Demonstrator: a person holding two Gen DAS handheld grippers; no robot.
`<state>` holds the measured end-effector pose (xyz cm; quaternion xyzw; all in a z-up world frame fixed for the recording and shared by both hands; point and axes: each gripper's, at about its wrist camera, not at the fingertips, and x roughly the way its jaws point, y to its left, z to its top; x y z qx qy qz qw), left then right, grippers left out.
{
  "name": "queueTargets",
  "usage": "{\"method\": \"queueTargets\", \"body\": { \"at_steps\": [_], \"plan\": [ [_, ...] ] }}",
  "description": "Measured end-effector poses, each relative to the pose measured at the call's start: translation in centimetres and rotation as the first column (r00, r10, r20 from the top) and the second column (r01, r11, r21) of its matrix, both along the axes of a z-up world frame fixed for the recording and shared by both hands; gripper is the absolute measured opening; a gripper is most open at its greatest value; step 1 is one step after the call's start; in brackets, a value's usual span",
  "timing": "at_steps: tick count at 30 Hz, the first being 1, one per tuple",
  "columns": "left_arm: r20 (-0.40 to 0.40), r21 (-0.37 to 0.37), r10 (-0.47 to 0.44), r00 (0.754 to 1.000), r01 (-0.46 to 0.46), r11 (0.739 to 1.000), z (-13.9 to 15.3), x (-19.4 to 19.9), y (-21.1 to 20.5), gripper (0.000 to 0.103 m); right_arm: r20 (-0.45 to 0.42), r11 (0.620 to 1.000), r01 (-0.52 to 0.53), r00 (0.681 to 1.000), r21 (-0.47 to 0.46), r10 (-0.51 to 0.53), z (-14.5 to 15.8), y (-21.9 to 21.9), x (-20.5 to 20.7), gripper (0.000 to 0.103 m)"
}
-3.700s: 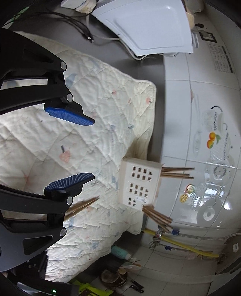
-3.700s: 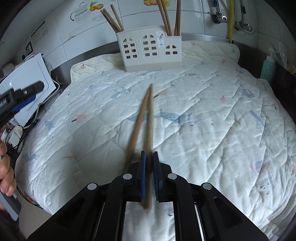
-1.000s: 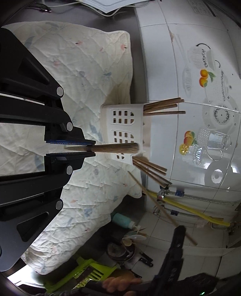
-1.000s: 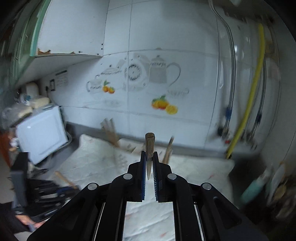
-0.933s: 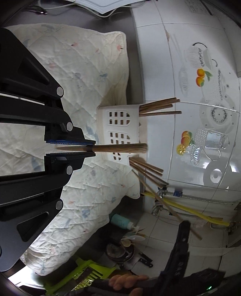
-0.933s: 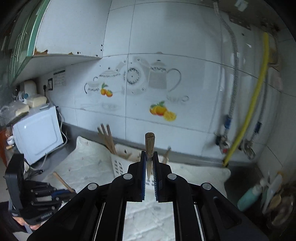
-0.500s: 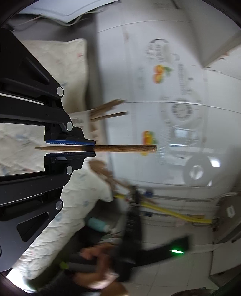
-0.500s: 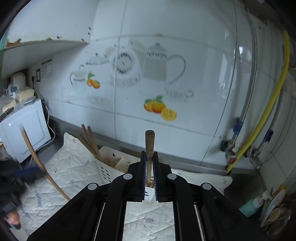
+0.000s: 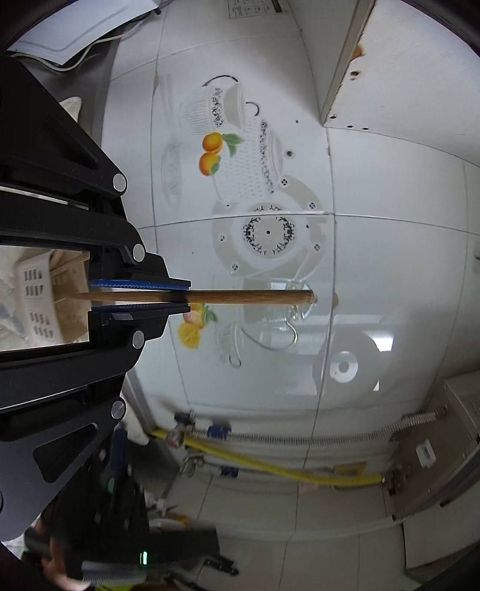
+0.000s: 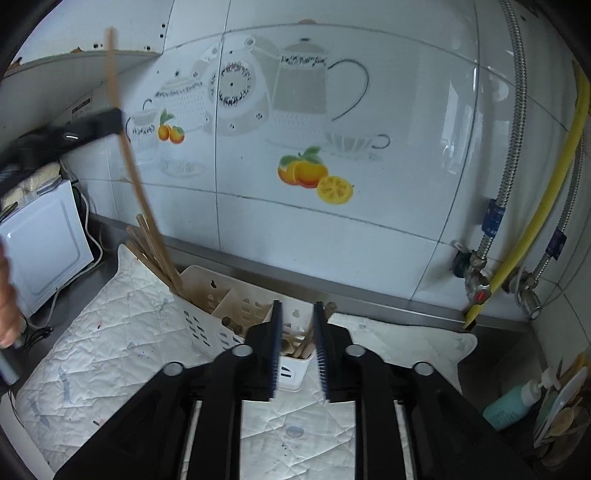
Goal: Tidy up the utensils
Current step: 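Open the right tool into the holder while the left tool inserts and releases its chopstick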
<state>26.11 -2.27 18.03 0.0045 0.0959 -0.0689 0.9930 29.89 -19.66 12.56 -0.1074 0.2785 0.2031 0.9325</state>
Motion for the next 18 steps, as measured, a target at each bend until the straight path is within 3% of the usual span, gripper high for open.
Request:
{"method": "queueTargets", "body": {
  "at_steps": [7,18],
  "plan": [
    [-0.038,-0.024,0.035,0.999,-0.036,0.999,-2.4,3.3,0.4,0.005,0.054,0.999,-0.02,0.998,0.038,0.018,0.9,-1.4,-2.0,0.028],
    [-0.103,0.026,0.042,0.994,-0.04,0.999,-5.6,5.0,-0.1,0.005,0.06,0.997,-0.046,0.997,0.056,0.042,0.0,-2.2,-4.3,0.033]
  ]
}}
